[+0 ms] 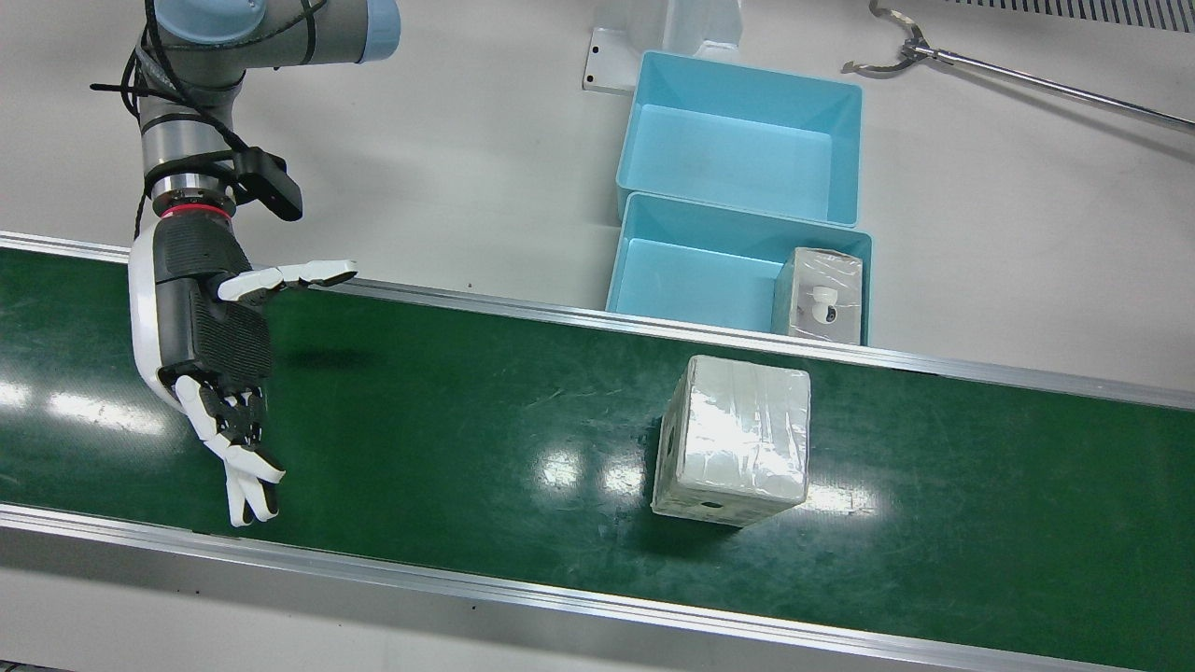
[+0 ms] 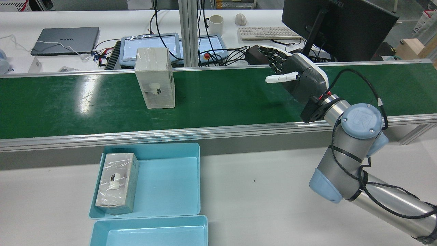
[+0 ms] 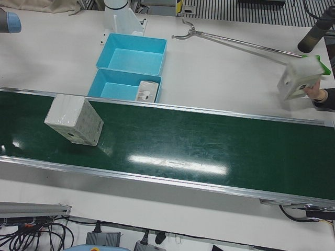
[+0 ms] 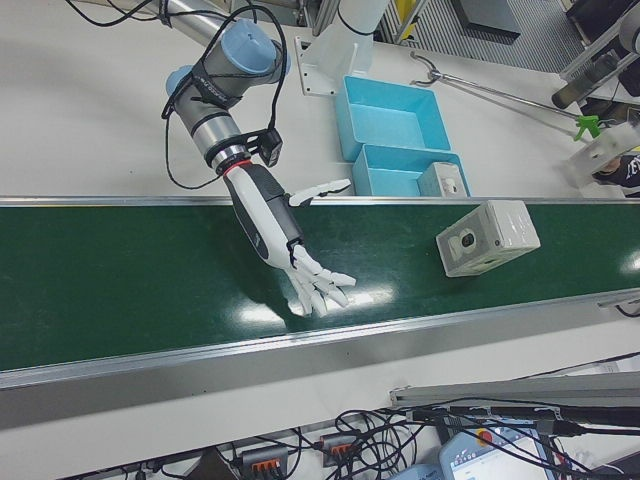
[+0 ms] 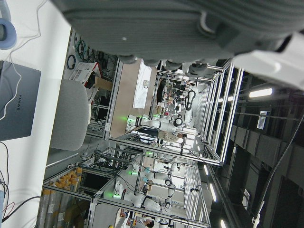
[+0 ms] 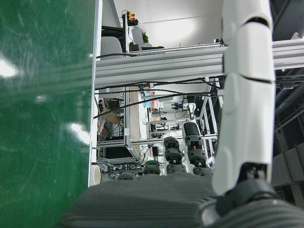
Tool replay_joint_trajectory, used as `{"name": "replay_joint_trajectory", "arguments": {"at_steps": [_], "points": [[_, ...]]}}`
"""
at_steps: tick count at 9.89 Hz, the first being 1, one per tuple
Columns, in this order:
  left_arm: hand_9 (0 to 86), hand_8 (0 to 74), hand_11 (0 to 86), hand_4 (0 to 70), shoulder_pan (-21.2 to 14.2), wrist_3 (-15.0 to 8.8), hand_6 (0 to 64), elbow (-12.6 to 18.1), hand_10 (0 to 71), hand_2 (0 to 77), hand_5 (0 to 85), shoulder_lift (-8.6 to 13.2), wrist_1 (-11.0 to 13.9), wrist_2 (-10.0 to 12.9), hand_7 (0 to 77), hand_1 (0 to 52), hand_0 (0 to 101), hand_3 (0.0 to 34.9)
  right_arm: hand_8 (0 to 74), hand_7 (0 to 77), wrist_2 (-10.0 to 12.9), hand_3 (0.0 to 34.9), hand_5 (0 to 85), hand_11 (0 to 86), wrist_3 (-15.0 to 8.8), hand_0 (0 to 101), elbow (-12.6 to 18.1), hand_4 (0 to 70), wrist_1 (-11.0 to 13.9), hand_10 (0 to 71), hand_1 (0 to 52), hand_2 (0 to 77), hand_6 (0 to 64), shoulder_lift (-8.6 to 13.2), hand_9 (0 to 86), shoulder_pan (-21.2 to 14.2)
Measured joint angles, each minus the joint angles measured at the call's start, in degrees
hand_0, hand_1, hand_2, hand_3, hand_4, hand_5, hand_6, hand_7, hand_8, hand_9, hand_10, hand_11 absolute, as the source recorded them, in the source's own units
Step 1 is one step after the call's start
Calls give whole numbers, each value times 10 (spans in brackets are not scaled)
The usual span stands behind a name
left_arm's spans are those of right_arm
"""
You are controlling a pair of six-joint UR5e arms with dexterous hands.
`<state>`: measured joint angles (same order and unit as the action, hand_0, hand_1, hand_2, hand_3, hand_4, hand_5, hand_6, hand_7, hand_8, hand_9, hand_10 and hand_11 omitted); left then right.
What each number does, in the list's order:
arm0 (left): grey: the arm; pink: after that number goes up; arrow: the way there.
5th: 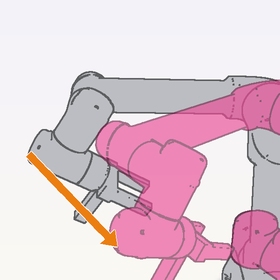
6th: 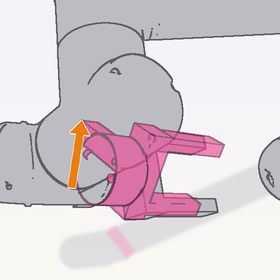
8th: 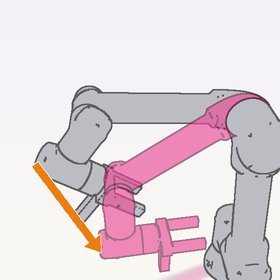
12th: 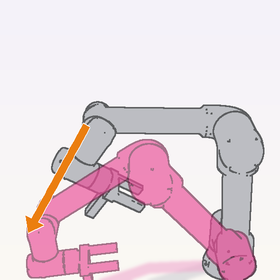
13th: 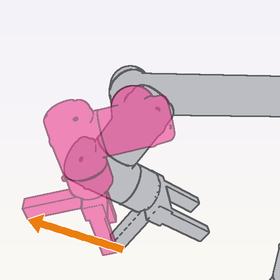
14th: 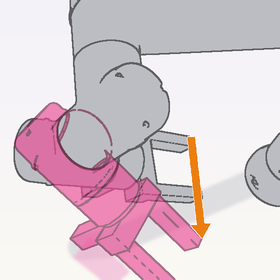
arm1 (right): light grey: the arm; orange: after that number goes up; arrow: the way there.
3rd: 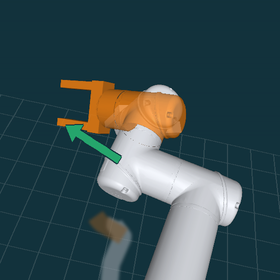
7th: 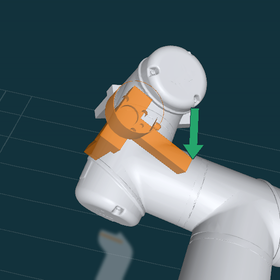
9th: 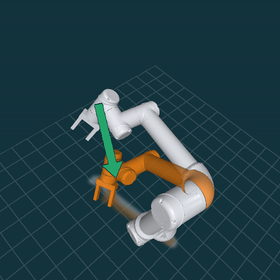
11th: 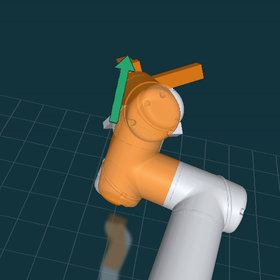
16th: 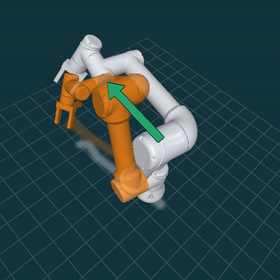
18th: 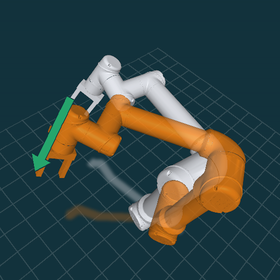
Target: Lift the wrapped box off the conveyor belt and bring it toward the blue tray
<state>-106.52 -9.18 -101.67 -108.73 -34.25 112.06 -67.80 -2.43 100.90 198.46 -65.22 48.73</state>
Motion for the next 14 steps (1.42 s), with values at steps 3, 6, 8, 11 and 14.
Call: {"name": "replay_joint_trajectory", "arguments": {"at_steps": [3, 6, 8, 11, 14], "points": [[0, 5, 5, 0, 0, 0, 5, 0, 5, 11, 11, 0, 0, 0, 5, 0, 0, 0, 11, 33, 0, 0, 185, 5, 0, 480, -1, 115, 0, 0, 147, 93, 33, -1, 38, 0], [0, 5, 5, 0, 0, 0, 5, 0, 5, 5, 11, 0, 0, 0, 5, 0, 0, 0, 11, 33, 0, 0, 180, 5, -1, 480, -6, 87, 0, 0, 158, 104, 33, -1, 38, -1], [0, 5, 5, 0, 0, 0, 5, 0, 0, 5, 11, 0, 0, 0, 5, 0, 0, 0, 11, 22, 0, 1, 180, 5, -1, 482, -12, 87, -1, 0, 158, 120, 33, 0, 38, -2], [0, 5, 5, 0, 0, 0, 5, 0, 0, 5, 11, 0, 0, 0, 5, 0, 0, 0, 11, 22, 0, 0, 169, 5, -1, 483, -14, 87, -1, 0, 158, 109, 27, 0, 38, -2], [5, 5, 5, 0, 0, 0, 5, 0, 5, 11, 11, 0, 0, 0, 5, 0, 0, 0, 11, 22, 0, 0, 169, 5, 0, 482, -14, 93, -1, 0, 158, 109, 27, 0, 38, -2]]}}
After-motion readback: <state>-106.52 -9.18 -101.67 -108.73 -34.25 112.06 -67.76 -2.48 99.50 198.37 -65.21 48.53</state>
